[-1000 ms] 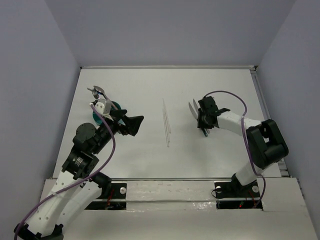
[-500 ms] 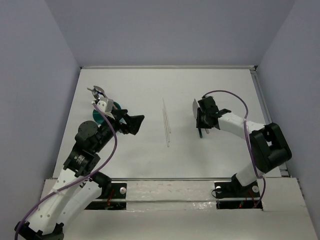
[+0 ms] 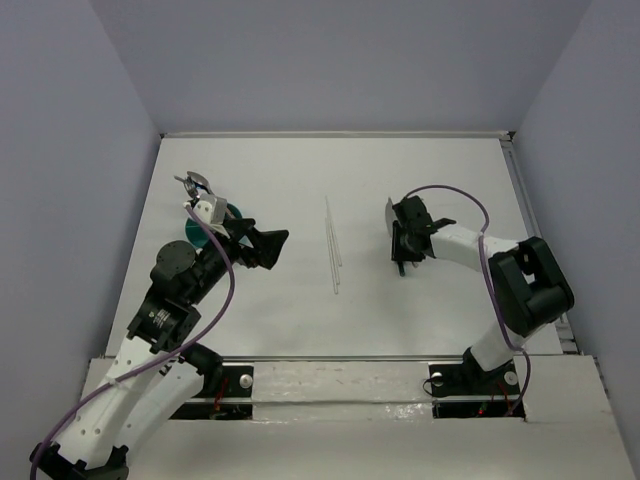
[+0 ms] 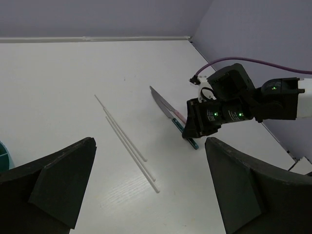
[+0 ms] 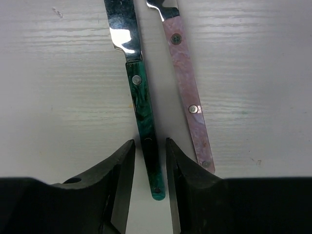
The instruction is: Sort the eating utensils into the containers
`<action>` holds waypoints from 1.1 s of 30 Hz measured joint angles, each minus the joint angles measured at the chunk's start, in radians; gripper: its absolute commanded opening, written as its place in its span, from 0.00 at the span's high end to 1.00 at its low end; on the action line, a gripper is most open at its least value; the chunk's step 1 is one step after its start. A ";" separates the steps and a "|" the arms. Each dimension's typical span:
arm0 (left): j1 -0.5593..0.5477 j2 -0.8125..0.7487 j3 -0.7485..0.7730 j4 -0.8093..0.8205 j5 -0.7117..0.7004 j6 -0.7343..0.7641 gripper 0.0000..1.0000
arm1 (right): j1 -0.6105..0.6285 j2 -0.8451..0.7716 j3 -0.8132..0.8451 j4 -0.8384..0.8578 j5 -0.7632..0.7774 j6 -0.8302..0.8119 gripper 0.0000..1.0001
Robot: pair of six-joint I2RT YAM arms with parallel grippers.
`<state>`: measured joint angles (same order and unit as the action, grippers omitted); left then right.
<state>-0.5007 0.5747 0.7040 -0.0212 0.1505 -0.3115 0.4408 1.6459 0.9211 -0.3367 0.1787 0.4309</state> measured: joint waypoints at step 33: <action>0.131 0.242 0.000 0.080 0.269 -0.101 0.56 | 0.354 -0.135 0.008 0.489 -0.296 -0.014 1.00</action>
<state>-0.3698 0.8165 0.7036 0.0593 0.4191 -0.4122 0.7944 1.5105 0.9287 0.1528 -0.1177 0.4168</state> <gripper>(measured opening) 0.516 0.135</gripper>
